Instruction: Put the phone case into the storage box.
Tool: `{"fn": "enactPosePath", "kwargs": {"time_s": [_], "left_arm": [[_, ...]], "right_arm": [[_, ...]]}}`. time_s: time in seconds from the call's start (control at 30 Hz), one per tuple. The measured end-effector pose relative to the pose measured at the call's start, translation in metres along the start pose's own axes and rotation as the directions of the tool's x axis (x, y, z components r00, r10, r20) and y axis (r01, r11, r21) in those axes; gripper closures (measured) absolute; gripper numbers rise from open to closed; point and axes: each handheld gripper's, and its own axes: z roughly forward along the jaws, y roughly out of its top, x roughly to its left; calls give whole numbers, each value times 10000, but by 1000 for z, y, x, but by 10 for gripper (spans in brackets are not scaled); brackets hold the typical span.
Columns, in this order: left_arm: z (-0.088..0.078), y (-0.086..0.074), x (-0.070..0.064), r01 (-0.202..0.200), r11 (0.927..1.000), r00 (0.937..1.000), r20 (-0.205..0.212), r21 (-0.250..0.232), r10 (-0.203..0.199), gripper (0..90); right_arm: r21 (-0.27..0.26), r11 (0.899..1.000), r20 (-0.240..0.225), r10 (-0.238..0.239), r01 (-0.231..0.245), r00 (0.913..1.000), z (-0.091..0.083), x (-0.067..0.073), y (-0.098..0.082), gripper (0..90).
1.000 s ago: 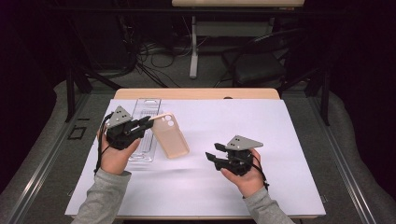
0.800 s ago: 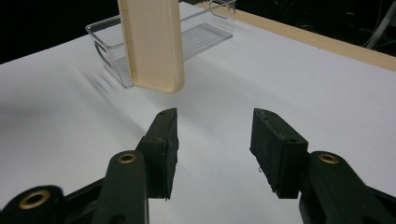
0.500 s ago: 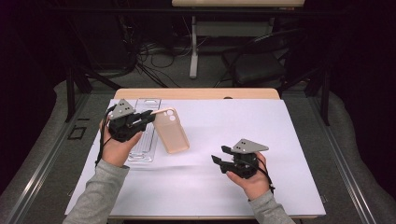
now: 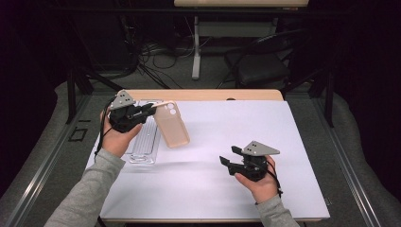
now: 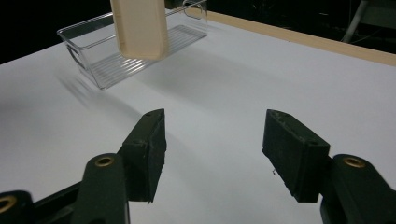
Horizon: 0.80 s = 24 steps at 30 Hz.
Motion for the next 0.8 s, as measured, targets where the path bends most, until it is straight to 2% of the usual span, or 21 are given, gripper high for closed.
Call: {"fn": "enactPosePath", "kwargs": {"time_s": [0.17,0.47,0.8], "left_arm": [[3,7,6,-102,9999,9999,-42,135,102,791],[10,15,13,-553,9967,9984,-64,592,558,791],[14,21,19,-892,9948,9959,-88,493,897,790]], "right_arm": [[-24,10000,190,-79,80,9998,-2,-2,-2,371],[-109,9998,386,-148,152,9991,-3,-4,-3,350],[-132,9999,556,-84,91,9984,-4,-7,-6,347]]}}
